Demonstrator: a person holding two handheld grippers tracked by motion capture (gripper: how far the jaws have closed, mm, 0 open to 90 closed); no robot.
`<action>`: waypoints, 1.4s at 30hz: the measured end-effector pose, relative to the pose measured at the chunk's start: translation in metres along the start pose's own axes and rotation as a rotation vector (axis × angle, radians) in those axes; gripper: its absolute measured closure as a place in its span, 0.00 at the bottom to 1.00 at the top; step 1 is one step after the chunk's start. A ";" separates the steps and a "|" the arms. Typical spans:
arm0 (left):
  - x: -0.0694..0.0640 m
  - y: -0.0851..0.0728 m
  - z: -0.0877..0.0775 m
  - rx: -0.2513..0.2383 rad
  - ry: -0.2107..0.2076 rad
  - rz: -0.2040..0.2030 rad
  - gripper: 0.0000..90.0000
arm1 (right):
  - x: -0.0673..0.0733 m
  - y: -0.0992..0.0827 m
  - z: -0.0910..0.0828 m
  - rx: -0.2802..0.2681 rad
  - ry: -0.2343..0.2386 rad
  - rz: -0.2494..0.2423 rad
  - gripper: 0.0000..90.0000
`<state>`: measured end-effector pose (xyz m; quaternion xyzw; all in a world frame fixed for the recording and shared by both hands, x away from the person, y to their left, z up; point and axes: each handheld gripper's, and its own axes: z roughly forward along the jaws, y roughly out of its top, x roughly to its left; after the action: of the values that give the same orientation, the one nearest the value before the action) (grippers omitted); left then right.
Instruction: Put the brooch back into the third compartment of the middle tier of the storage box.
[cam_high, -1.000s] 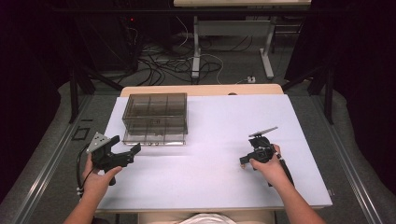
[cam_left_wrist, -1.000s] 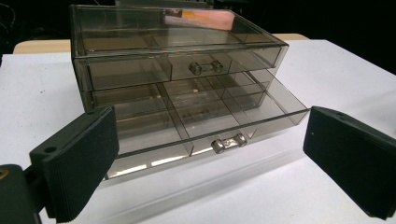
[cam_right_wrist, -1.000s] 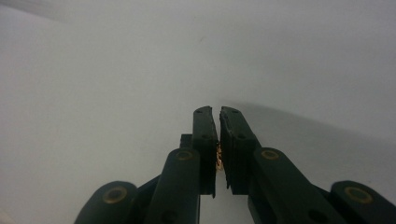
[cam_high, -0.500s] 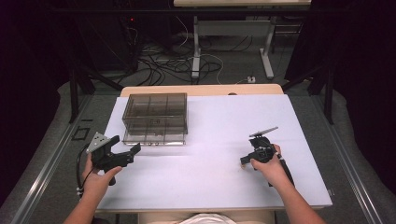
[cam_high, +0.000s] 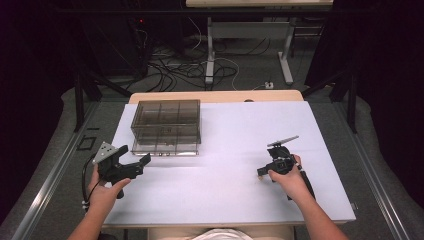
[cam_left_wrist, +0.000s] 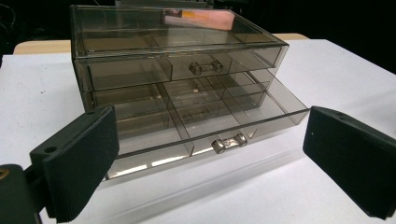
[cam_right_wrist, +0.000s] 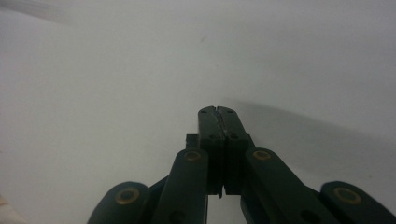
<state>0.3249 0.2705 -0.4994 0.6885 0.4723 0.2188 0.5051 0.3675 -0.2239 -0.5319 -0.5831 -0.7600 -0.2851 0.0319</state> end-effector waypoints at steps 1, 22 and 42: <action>0.000 0.000 0.000 0.000 0.000 0.000 0.04 | 0.000 0.000 0.000 -0.002 0.005 0.007 1.00; 0.000 0.000 0.000 -0.002 0.001 0.002 0.04 | -0.005 0.000 -0.010 -0.042 0.014 0.050 1.00; 0.001 0.000 0.000 -0.002 0.000 0.000 0.04 | -0.015 -0.001 -0.021 -0.215 0.055 0.117 1.00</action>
<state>0.3252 0.2709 -0.4996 0.6880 0.4721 0.2192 0.5057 0.3658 -0.2472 -0.5201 -0.6185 -0.6886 -0.3786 0.0063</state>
